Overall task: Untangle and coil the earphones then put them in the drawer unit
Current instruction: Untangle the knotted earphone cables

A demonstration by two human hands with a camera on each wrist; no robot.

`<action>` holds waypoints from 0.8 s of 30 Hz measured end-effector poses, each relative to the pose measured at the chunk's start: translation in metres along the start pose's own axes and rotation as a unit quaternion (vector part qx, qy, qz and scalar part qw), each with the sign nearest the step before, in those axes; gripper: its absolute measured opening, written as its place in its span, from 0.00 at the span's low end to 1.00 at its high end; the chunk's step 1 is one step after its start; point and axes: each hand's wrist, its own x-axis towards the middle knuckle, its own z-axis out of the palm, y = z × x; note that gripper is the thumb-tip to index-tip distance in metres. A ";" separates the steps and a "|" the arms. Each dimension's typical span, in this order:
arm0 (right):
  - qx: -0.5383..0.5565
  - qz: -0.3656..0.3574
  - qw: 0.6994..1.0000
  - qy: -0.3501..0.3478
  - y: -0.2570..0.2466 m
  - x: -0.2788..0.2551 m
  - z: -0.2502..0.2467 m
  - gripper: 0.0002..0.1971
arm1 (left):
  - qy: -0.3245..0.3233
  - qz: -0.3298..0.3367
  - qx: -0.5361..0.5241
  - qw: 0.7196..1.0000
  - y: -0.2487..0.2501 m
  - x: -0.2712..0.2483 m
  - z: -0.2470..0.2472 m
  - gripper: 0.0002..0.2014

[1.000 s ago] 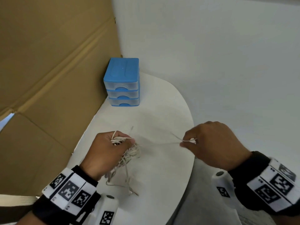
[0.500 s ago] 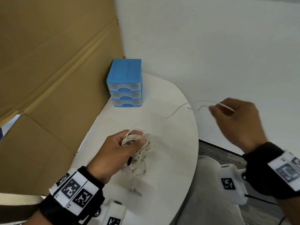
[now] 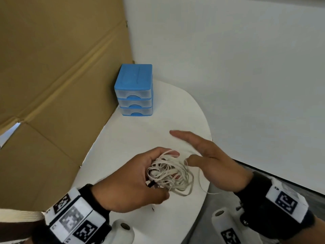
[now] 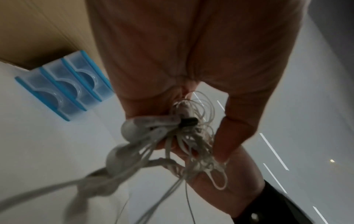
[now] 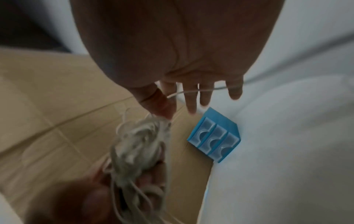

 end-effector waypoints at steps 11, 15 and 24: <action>0.046 0.060 0.997 -0.007 -0.016 -0.005 0.005 0.04 | 0.113 -0.022 -0.283 0.952 -0.003 0.007 0.002 0.31; 0.020 0.071 0.997 0.008 -0.020 -0.006 0.012 0.08 | 0.153 -0.037 -0.194 0.968 -0.012 0.010 0.003 0.21; 0.098 -0.016 0.994 0.041 -0.032 -0.008 0.011 0.07 | 0.169 -0.001 0.079 0.982 -0.023 0.009 -0.016 0.38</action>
